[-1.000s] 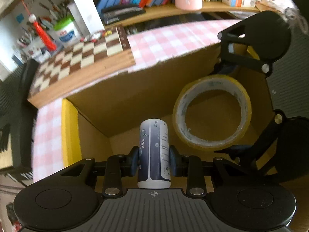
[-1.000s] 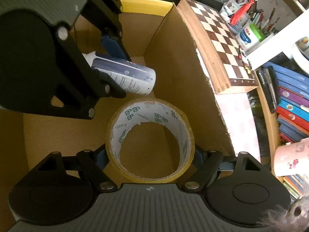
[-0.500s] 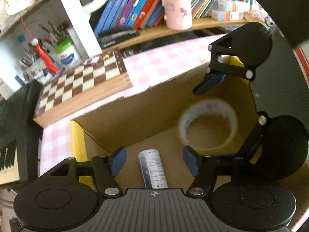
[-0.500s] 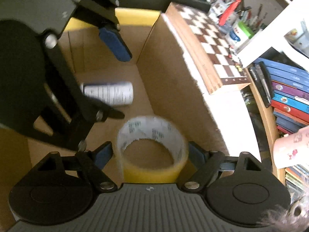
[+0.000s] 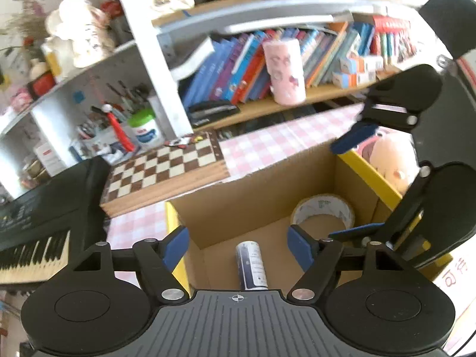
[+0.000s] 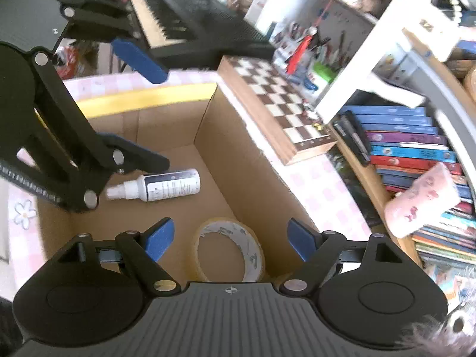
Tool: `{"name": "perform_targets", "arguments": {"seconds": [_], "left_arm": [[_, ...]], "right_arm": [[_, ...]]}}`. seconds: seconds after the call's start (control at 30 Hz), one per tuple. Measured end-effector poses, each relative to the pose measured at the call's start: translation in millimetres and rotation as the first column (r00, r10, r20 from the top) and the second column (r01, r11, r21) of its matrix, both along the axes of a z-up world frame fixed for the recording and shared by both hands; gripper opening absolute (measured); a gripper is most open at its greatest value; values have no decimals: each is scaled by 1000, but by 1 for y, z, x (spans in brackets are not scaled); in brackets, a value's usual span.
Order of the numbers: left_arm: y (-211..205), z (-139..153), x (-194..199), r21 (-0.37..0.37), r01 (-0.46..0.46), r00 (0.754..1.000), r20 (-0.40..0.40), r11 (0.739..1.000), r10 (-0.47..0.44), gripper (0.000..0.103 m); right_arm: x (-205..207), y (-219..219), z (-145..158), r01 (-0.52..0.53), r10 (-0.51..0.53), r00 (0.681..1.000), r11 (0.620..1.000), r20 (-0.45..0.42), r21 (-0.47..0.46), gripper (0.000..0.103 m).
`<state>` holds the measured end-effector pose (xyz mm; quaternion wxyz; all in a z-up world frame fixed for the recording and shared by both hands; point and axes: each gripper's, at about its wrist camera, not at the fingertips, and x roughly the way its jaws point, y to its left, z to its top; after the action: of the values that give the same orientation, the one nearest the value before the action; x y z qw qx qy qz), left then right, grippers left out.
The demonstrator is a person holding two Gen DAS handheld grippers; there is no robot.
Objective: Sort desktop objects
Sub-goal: 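Lower both tools into the yellow box and open them to release the items, then withdraw both tools from the box and move back toward the remaining objects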
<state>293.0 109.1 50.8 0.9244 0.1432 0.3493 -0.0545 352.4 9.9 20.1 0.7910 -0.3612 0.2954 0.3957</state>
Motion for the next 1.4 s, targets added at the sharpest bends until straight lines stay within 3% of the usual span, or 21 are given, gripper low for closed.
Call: {"name": "perform_targets", "arguments": {"seconds": [0.3, 0.4, 0.57, 0.73, 1.0, 1.4], "left_arm": [[-6, 21, -54, -20, 13, 995, 97, 1000, -11, 76], [-8, 25, -71, -21, 3, 991, 131, 1000, 0, 83], [-4, 36, -101, -57, -33, 979, 198, 998, 44, 84], [-2, 46, -130, -64, -45, 965, 256, 997, 60, 85], [4, 50, -170, -98, -65, 952, 291, 993, 91, 89], [13, 33, -212, -190, -146, 944, 268, 971, 194, 89]], "right_arm": [[-49, -23, 21, 39, -51, 980, 997, 192, 67, 82], [-65, -31, 29, 66, -88, 971, 992, 221, 105, 82], [-96, -47, 45, 146, -196, 949, 967, 245, 209, 82], [-130, -62, 60, 232, -316, 921, 915, 229, 330, 82], [-180, -79, 69, 317, -433, 880, 841, 194, 439, 82], [-231, -95, 47, 485, -614, 784, 697, 90, 528, 82]]}}
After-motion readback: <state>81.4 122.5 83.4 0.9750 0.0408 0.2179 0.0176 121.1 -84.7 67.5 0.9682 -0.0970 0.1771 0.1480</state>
